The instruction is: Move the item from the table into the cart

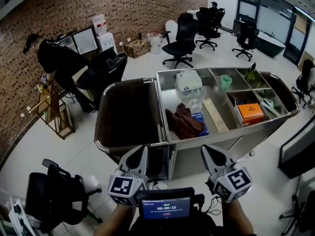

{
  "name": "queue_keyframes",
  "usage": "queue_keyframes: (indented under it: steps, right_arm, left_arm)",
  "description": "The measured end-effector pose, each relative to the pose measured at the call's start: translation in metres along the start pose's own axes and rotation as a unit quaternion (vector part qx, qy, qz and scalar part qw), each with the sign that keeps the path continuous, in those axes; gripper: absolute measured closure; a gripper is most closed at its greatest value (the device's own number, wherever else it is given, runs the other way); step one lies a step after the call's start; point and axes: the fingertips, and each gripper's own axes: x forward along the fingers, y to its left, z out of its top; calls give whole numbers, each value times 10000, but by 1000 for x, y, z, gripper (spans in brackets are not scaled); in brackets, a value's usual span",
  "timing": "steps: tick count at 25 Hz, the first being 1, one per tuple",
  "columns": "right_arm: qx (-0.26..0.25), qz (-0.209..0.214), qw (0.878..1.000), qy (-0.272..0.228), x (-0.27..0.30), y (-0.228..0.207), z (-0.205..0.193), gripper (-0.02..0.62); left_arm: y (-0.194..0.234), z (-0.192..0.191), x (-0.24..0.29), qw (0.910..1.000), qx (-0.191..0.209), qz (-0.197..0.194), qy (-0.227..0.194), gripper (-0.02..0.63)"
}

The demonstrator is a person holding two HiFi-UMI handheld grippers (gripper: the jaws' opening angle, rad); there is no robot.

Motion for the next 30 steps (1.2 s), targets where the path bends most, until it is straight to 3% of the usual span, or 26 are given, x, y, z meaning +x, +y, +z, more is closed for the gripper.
queue_keyframes:
  steps: [30]
  right_arm:
    - [-159,96,9997,142,2,-1,-10,595]
  left_arm:
    - [-12,-14,8,9999,43,-85,129,604]
